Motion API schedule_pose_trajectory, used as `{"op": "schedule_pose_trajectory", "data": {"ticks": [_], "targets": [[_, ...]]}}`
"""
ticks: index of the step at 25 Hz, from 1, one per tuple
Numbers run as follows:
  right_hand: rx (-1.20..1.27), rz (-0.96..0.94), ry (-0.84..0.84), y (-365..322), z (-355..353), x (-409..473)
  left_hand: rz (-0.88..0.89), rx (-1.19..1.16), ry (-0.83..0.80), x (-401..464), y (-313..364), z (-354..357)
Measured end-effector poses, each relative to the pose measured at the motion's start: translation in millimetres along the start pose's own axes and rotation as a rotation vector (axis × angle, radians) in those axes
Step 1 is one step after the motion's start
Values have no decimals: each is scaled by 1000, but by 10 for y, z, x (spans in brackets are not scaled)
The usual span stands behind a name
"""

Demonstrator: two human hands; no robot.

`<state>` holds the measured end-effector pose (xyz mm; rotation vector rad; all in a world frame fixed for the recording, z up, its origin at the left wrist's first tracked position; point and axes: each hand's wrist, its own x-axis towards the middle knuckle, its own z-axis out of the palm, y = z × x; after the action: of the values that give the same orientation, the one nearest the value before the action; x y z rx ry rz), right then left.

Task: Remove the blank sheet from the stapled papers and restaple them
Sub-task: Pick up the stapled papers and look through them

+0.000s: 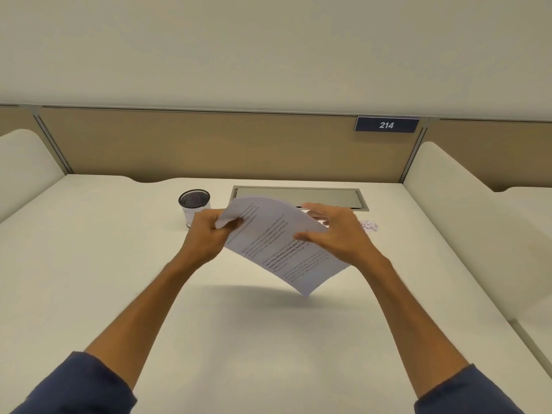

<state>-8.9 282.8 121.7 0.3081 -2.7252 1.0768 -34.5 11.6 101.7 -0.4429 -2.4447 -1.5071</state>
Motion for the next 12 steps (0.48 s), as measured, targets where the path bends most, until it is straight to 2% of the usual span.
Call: {"op": "schedule_pose_trajectory", "data": {"ticks": [2, 5, 8, 10, 11, 12], "targets": [[26, -8, -93, -90, -3, 81, 59, 40, -68, 75, 181, -3], [196, 40, -123, -124, -8, 128, 125, 100, -103, 181, 328, -24], [398, 98, -132, -43, -22, 100, 165, 133, 25, 240, 331, -82], [565, 154, -142, 27, -35, 52, 53, 75, 176, 293, 203, -120], [644, 175, -141, 56, -39, 24, -62, 7, 217, 311, 136, -126], [706, 190, -131, 96, -30, 2, -185, -92, 191, 311, 96, -126]]}}
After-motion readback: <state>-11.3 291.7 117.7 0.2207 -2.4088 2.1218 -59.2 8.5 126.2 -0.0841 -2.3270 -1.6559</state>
